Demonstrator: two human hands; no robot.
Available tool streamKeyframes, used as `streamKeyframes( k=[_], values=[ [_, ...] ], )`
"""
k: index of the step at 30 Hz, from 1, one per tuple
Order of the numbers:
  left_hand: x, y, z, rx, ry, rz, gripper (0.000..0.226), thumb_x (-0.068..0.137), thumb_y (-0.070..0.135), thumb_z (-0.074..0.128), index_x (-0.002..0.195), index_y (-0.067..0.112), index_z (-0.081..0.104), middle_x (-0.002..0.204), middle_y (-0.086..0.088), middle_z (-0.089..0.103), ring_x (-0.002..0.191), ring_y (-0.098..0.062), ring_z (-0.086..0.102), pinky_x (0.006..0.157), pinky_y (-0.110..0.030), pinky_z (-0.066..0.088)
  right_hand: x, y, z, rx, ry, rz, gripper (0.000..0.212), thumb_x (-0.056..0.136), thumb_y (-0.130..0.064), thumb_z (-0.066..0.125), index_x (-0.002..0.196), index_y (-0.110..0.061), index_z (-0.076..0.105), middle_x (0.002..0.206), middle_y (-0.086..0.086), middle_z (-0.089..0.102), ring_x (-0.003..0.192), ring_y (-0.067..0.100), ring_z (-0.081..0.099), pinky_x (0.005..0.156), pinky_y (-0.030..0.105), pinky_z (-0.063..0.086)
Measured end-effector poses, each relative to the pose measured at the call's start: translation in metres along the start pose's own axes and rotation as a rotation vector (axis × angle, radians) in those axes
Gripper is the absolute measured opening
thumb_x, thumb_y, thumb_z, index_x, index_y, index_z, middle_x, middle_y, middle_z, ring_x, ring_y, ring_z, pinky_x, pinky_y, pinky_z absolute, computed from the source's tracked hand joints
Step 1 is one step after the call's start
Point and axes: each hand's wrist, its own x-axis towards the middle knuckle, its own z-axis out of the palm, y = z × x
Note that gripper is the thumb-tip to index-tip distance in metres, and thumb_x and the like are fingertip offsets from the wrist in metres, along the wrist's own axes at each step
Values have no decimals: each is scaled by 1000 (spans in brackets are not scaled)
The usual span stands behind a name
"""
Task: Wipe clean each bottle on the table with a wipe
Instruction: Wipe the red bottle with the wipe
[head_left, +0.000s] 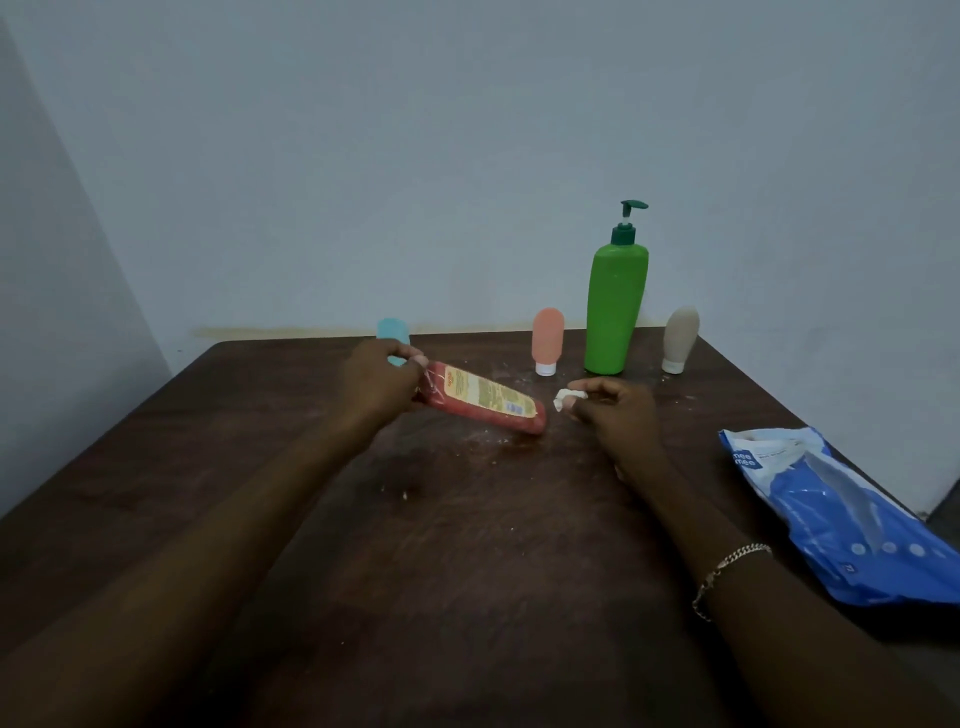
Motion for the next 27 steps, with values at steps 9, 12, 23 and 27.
streamKeyframes(
  k=[9,12,23,27],
  values=[
    [-21,-43,-9,21,-378,-78,62,73,28,86,130,22,62,119,1,67,105,-12,63,82,-26,53,-10,-11,-1,-324,0,-104,21,72,-24,83,93,-26,78,86,-11,75,81,5,68,81,31,57],
    [-23,-52,-4,91,-390,-50,65,71,32,87,130,26,62,119,5,66,103,-8,61,86,-28,53,-10,-13,2,-450,-21,-119,25,78,-26,80,102,-25,76,96,-7,75,83,5,66,83,29,55],
    [-34,-55,0,90,-380,61,51,66,48,86,110,29,72,92,15,72,84,-3,68,70,-19,51,-58,-50,49,-753,-309,-347,25,91,-23,66,115,-16,70,115,1,61,100,10,54,82,14,42],
    [-38,-54,-2,80,-393,74,49,68,48,85,112,30,72,89,15,73,79,5,67,64,-14,49,-46,-40,36,-738,-183,-319,22,87,-19,70,109,-19,73,107,2,61,97,14,57,87,33,50]
  ],
)
